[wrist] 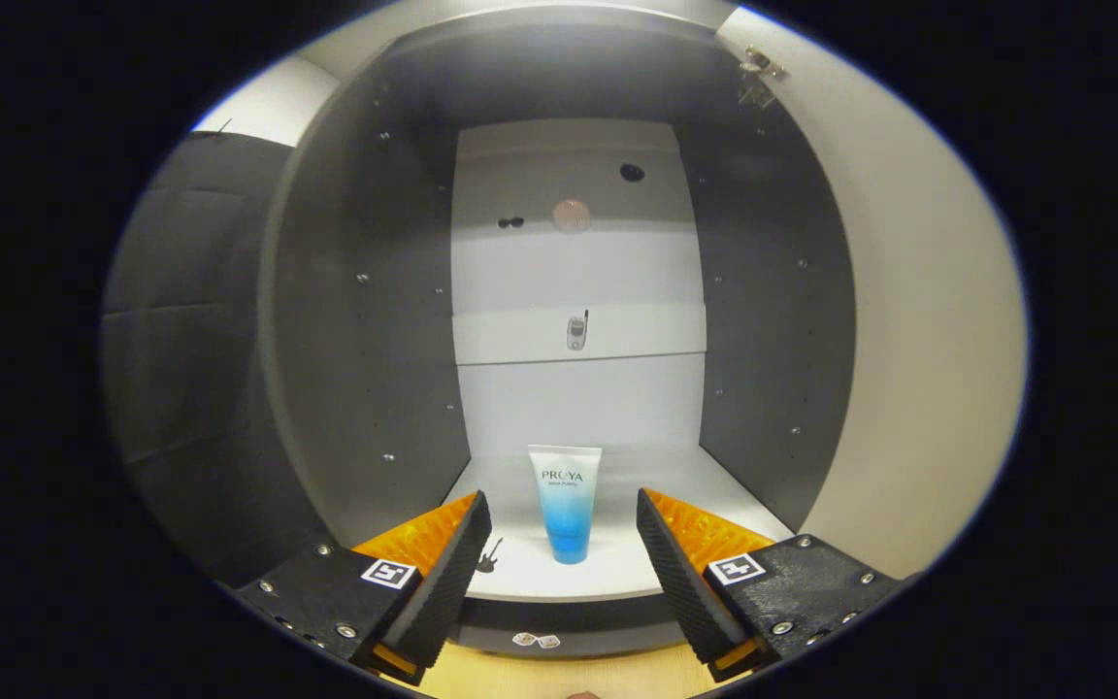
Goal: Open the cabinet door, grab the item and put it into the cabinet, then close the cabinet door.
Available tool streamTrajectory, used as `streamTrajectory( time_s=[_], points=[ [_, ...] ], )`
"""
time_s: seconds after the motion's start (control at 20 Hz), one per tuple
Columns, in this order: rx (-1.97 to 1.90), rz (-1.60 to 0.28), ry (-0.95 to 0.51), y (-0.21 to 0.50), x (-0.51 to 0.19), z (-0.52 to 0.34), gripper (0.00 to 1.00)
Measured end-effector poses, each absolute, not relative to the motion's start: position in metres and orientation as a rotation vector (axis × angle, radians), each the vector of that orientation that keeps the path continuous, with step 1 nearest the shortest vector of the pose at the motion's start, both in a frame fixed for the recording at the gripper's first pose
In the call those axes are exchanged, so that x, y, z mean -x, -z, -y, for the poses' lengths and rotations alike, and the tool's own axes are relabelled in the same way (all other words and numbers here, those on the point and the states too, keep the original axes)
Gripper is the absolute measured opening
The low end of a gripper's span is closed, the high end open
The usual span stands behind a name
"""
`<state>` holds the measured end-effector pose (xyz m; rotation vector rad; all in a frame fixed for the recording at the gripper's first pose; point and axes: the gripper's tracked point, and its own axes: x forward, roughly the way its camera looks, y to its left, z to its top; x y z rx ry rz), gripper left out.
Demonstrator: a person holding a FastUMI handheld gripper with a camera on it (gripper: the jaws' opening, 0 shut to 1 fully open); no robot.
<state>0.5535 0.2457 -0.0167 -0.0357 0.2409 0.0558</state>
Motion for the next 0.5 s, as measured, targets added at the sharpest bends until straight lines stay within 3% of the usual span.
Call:
streamTrajectory(
  time_s=[0.5],
  points=[
    [0.023, -0.137, -0.071, -0.015, -0.435, -0.252, 0.94]
  ],
)
